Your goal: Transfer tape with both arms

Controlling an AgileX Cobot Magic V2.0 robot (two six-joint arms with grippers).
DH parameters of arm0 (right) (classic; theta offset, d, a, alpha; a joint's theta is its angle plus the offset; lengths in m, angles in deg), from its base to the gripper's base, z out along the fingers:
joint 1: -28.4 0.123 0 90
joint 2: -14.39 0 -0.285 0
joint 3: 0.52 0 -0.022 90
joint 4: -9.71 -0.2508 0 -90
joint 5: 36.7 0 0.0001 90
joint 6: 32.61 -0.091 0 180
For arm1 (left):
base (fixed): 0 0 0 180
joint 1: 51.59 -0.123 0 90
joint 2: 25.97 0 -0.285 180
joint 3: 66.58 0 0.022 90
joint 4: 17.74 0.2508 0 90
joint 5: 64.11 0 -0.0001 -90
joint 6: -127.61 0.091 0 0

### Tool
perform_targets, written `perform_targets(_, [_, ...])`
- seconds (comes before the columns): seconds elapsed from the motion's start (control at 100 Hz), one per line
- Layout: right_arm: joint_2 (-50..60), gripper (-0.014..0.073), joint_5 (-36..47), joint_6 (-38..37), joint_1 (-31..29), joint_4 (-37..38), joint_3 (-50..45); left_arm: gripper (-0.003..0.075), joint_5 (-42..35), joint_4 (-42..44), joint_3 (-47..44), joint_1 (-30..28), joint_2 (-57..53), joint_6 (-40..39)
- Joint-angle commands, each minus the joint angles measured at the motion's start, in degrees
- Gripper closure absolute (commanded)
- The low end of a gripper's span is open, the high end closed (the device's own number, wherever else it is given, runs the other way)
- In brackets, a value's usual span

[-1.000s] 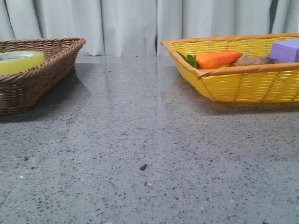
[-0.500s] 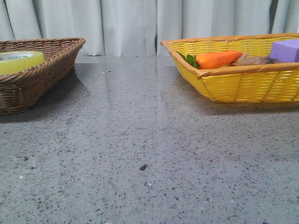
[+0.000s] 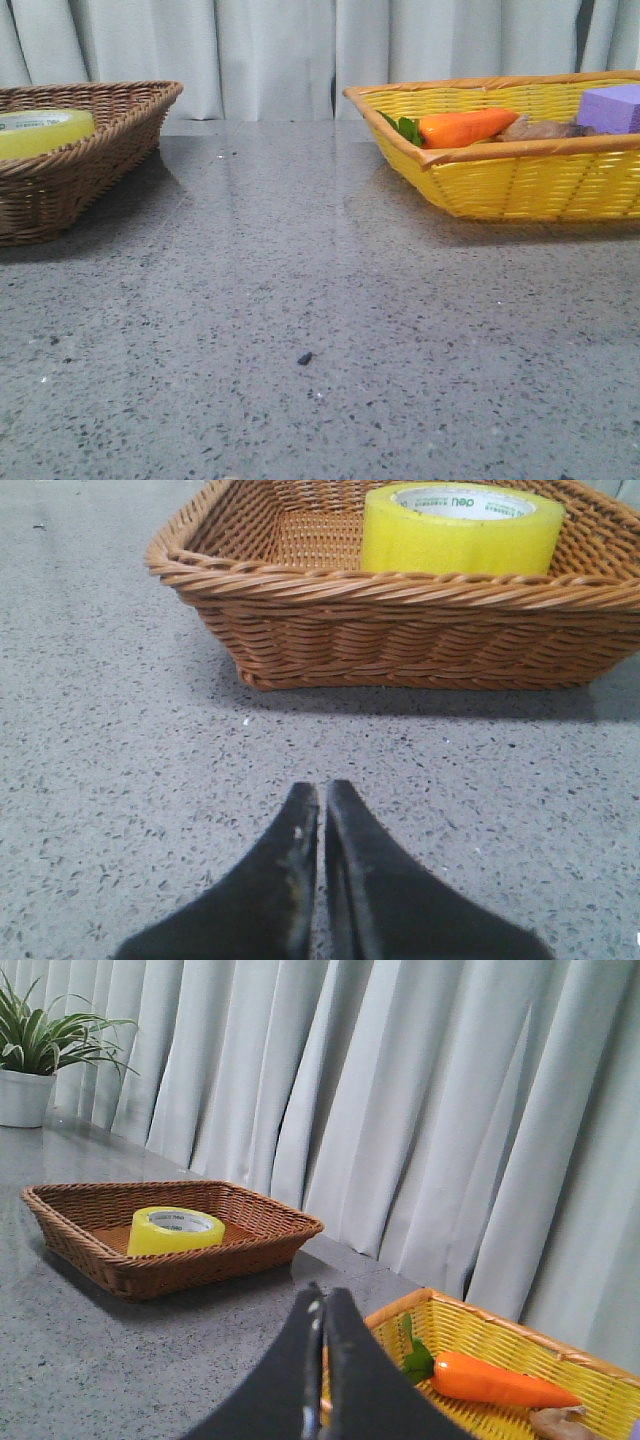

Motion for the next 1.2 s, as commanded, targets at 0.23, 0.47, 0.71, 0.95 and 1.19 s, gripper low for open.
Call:
perform_targets(0.23, [-0.06,0.066,29.99,0.35,-15.63,-3.65,-11.77,0.0741,-3.04,0.21,-0.59,0.0,-1.71,-0.68])
perform_targets(0.47, [-0.06,0.066,42.03,0.35,-30.99,-15.78,-22.12,0.0741,-3.04,0.21,-0.59,0.0,-1.71,-0.68])
perform_targets(0.71, [1.17,0.066,17.23,0.35,-40.13,-15.78,-22.2,0.0741,-3.04,0.21,-0.59,0.0,-1.71,-0.68])
perform_targets(0.95, [1.17,0.066,-1.25,0.35,-43.21,-15.78,-22.2,0.0741,-3.04,0.21,-0.59,0.0,-1.71,-0.68])
perform_targets(1.19, [1.17,0.066,-2.76,0.35,-43.21,-15.78,-22.2,0.0741,-3.04,0.21,-0.59,0.0,-1.71,-0.68])
